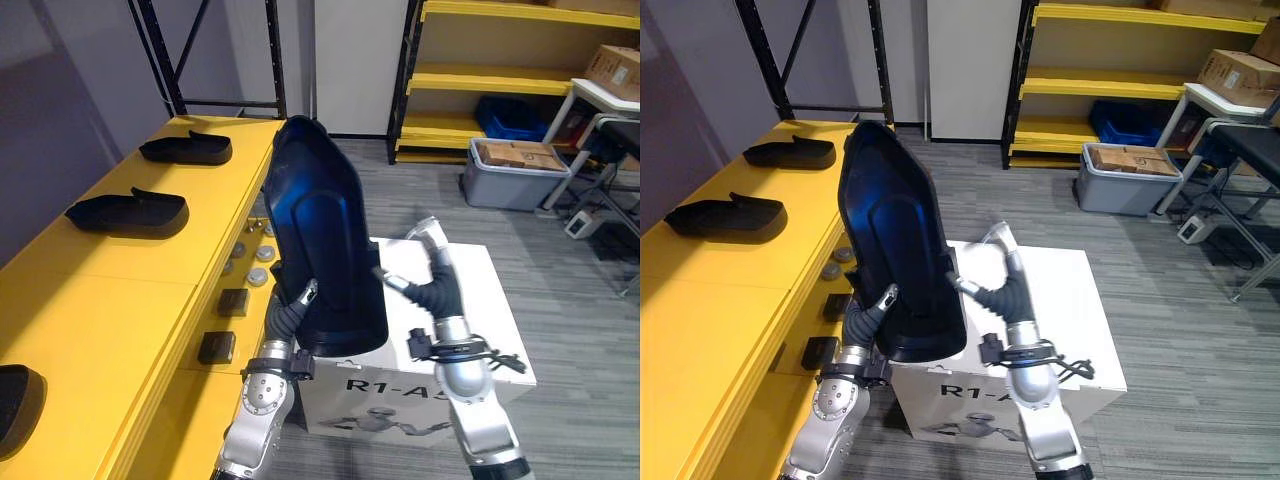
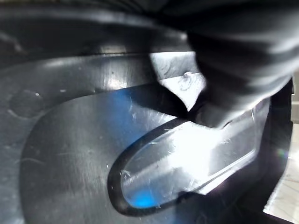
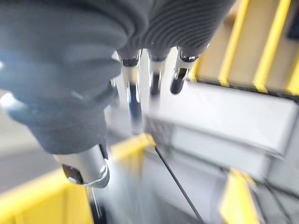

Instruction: Walk over and take plastic housings, then place them on the shelf

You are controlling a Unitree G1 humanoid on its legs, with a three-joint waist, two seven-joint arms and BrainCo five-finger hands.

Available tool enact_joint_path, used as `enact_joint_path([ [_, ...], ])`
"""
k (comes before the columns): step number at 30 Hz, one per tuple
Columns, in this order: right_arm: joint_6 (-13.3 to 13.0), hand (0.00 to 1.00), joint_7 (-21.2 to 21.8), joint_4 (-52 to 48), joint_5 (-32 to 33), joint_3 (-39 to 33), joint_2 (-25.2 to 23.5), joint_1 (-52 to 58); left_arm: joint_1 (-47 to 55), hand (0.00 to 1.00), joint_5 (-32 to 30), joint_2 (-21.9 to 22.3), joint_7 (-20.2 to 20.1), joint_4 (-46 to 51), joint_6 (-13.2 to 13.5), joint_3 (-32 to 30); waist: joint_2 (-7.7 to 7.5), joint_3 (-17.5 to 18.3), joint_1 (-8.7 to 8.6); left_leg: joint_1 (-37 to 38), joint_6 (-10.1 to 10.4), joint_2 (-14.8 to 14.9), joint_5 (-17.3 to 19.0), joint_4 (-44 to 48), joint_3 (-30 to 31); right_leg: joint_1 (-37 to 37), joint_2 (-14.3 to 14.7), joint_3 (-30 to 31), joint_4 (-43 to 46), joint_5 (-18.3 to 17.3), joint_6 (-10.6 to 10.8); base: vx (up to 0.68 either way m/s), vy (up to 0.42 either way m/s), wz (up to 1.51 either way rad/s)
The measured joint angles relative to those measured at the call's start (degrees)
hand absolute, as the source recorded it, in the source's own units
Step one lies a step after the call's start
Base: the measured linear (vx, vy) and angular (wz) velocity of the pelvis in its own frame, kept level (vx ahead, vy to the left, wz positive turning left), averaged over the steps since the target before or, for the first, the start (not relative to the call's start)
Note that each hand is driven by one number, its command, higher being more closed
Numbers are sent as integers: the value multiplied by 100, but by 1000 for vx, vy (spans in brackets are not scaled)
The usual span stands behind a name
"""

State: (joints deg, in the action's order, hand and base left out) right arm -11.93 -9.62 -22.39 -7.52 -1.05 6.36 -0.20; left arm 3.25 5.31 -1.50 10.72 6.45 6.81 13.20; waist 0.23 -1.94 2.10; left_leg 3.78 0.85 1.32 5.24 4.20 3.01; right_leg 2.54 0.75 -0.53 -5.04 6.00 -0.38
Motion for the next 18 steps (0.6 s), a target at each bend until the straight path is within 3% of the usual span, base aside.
enact_joint_path([
  [4,-78,0,-143,-51,563,-1529,5,104,258,100,-4,51,15,268,4,-673,11,7,-125,-10,1,21,1,-30,-64,-48,17,64,1,-1,0,17,20,-7],
  [8,-176,0,-345,236,780,-2377,5,518,477,100,-113,71,17,422,11,-872,42,28,-131,-26,1,37,2,-59,-124,-96,24,137,3,-1,0,30,16,-9],
  [12,-157,0,-418,1317,952,-2589,-63,1226,853,100,-113,85,17,756,15,-962,58,36,-139,-53,8,88,6,-96,-185,-153,36,158,13,-8,1,26,11,-7],
  [18,183,0,-180,2957,1271,-2461,-427,1778,1288,100,-110,142,6,1423,74,-1066,79,48,-122,-41,35,148,59,-35,-284,-165,75,174,106,-112,49,12,6,-3],
])
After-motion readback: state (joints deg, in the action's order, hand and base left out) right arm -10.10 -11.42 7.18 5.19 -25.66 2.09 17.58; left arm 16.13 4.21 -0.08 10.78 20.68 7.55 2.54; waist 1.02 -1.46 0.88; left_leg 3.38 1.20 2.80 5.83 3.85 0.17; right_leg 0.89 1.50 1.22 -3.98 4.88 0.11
